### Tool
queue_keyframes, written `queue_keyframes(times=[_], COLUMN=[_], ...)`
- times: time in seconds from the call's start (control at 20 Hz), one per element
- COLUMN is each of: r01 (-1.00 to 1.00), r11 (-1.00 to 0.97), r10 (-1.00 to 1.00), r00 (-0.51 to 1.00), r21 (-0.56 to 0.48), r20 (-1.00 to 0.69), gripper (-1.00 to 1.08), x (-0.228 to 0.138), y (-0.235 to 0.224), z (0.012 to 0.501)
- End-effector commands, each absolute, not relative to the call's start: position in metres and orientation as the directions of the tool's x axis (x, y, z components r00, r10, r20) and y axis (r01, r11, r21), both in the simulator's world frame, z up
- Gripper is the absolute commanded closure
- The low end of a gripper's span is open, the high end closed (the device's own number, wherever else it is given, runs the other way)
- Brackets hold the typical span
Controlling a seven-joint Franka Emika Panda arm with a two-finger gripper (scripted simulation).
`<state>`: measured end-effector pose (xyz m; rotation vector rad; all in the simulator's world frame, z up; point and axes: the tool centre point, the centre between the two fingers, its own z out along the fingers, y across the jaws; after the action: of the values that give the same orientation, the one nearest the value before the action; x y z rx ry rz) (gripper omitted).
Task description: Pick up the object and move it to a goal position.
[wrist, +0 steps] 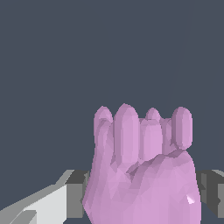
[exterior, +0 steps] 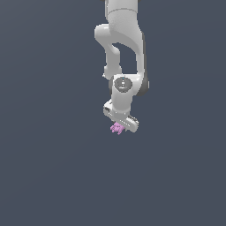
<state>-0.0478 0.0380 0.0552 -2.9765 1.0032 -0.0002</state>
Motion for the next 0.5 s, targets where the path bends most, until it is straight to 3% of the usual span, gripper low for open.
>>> queue_keyframes(times=[0.0,0.45], r01=[-0.606,-0.606], r11=[-0.796,-0.795], r10=[-0.606,-0.606], r00=[0.796,0.795], r21=[-0.001,0.0], r20=[0.001,0.001], gripper=[1.08,1.08], x=[-0.044,-0.024], y=[0.038,0.04], z=[0.067,0.138])
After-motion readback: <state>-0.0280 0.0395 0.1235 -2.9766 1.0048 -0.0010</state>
